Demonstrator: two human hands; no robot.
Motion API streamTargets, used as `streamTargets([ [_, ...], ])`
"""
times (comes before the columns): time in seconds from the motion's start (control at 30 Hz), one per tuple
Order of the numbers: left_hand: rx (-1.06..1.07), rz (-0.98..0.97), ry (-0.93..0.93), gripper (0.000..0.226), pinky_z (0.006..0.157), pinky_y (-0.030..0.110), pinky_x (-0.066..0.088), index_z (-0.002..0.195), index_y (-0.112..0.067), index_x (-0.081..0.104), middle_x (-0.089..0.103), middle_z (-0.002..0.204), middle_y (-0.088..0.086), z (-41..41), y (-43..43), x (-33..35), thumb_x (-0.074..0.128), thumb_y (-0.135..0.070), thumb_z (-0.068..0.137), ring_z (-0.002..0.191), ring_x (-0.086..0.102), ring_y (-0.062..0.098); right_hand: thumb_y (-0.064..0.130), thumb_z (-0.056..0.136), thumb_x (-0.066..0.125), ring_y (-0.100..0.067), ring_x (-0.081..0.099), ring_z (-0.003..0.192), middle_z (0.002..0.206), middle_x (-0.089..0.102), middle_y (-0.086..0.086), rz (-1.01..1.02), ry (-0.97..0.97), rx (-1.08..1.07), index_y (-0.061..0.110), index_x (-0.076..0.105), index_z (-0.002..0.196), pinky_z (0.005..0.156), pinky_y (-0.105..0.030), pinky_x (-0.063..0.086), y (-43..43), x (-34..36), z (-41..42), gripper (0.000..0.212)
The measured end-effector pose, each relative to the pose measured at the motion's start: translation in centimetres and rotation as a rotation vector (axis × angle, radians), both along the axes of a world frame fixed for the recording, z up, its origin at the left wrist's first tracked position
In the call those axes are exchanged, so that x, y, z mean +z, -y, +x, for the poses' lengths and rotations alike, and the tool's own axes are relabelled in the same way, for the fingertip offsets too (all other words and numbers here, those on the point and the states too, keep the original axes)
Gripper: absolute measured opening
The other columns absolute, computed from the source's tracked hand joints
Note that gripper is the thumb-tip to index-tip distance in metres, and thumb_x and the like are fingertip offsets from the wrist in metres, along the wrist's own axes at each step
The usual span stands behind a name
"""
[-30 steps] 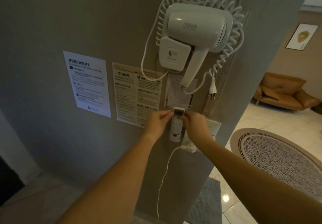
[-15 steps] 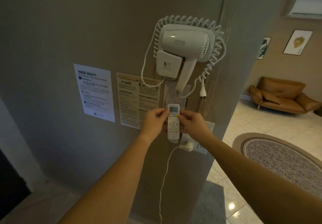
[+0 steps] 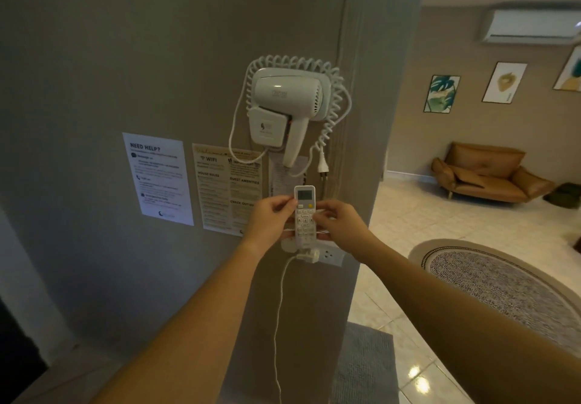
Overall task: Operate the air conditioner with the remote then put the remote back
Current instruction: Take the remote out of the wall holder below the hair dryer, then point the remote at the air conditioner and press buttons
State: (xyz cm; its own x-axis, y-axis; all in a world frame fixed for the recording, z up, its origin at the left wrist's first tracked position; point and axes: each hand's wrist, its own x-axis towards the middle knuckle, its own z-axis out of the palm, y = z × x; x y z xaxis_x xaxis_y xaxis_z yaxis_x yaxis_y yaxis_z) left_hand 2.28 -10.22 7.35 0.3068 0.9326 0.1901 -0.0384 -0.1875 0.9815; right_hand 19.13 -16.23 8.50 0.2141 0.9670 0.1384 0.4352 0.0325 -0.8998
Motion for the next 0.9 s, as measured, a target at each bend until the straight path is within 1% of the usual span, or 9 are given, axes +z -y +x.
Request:
streamTargets([
  [0.1, -0.034, -0.003, 0.014, 0.017, 0.073, 0.039, 0.068, 0.116, -0.015, 0.075, 0.081, 0.103, 0.002, 1.6, 1.9, 0.9, 0.066, -0.015, 0.102, 0.084, 0.08, 0.009, 0.009, 0.104, 0.06, -0.024, 0.076, 0.1, 0.114, 0.075, -0.012, 0.019, -0.012, -0.017, 0.009, 0.065, 0.128, 0.086, -0.041, 0.066, 2.3, 0.9, 1.6, 0.025],
  [0.2, -0.073, -0.001, 0.035, 0.016, 0.07, 0.034, 0.067, 0.116, -0.017, 0.074, 0.08, 0.106, 0.004, 3.6, 4.2, 1.9, 0.068, -0.014, 0.101, 0.086, 0.08, 0.012, 0.009, 0.104, 0.06, -0.025, 0.076, 0.1, 0.111, 0.075, -0.011, 0.03, -0.016, -0.04, 0.009, 0.066, 0.127, 0.087, -0.045, 0.065, 4.9, 1.9, 3.5, 0.024],
  [0.27, -0.098, -0.003, 0.037, 0.015, 0.073, 0.037, 0.067, 0.113, -0.023, 0.074, 0.08, 0.109, 0.003, 5.1, 5.8, 2.7, 0.069, -0.016, 0.101, 0.092, 0.08, 0.018, 0.008, 0.103, 0.06, -0.027, 0.076, 0.1, 0.109, 0.074, -0.01, 0.039, -0.029, -0.052, 0.006, 0.066, 0.126, 0.089, -0.049, 0.065, 6.7, 2.7, 4.9, 0.024],
  [0.37, -0.133, 0.007, 0.006, 0.017, 0.076, 0.044, 0.068, 0.114, -0.029, 0.073, 0.08, 0.11, -0.003, 7.4, 8.0, 3.9, 0.069, -0.02, 0.101, 0.095, 0.079, 0.019, 0.008, 0.104, 0.06, -0.03, 0.075, 0.102, 0.11, 0.071, -0.012, 0.064, -0.015, -0.077, 0.005, 0.064, 0.126, 0.088, -0.05, 0.065, 9.6, 4.0, 7.2, 0.023],
  [0.5, -0.183, 0.042, -0.008, 0.026, 0.077, 0.052, 0.067, 0.127, -0.023, 0.071, 0.078, 0.116, -0.002, 11.0, 11.5, 5.8, 0.067, -0.02, 0.102, 0.099, 0.078, 0.022, 0.011, 0.105, 0.059, -0.028, 0.075, 0.1, 0.112, 0.071, -0.014, 0.074, -0.01, -0.128, 0.008, 0.063, 0.128, 0.088, -0.046, 0.065, 13.3, 5.5, 10.7, 0.024],
  [0.57, -0.2, 0.05, -0.013, 0.029, 0.079, 0.054, 0.066, 0.131, -0.019, 0.068, 0.077, 0.119, 0.003, 13.1, 13.2, 6.6, 0.066, -0.018, 0.103, 0.101, 0.078, 0.026, 0.012, 0.104, 0.06, -0.027, 0.075, 0.101, 0.111, 0.071, -0.012, 0.082, -0.007, -0.146, 0.009, 0.064, 0.128, 0.09, -0.048, 0.064, 15.2, 6.3, 12.6, 0.025],
  [0.67, -0.22, 0.09, -0.04, 0.027, 0.083, 0.059, 0.064, 0.129, -0.025, 0.068, 0.075, 0.12, 0.006, 16.3, 15.6, 7.7, 0.067, -0.02, 0.102, 0.106, 0.076, 0.03, 0.01, 0.104, 0.06, -0.028, 0.074, 0.103, 0.11, 0.071, -0.014, 0.104, -0.018, -0.158, 0.008, 0.064, 0.127, 0.09, -0.048, 0.064, 18.3, 7.3, 15.6, 0.024],
  [0.8, -0.25, 0.117, -0.052, 0.027, 0.08, 0.06, 0.065, 0.127, -0.031, 0.068, 0.074, 0.122, 0.003, 20.7, 18.7, 8.7, 0.067, -0.024, 0.101, 0.107, 0.074, 0.028, 0.009, 0.104, 0.059, -0.026, 0.074, 0.103, 0.114, 0.071, -0.015, 0.114, -0.023, -0.184, 0.01, 0.064, 0.127, 0.086, -0.042, 0.065, 22.2, 8.3, 19.7, 0.023],
  [0.9, -0.285, 0.115, -0.036, 0.029, 0.076, 0.055, 0.067, 0.131, -0.03, 0.068, 0.075, 0.122, 0.003, 24.0, 21.1, 9.1, 0.067, -0.025, 0.102, 0.106, 0.075, 0.026, 0.012, 0.104, 0.059, -0.025, 0.074, 0.104, 0.114, 0.07, -0.013, 0.116, -0.016, -0.22, 0.013, 0.063, 0.127, 0.09, -0.046, 0.064, 25.0, 8.8, 22.7, 0.024],
])
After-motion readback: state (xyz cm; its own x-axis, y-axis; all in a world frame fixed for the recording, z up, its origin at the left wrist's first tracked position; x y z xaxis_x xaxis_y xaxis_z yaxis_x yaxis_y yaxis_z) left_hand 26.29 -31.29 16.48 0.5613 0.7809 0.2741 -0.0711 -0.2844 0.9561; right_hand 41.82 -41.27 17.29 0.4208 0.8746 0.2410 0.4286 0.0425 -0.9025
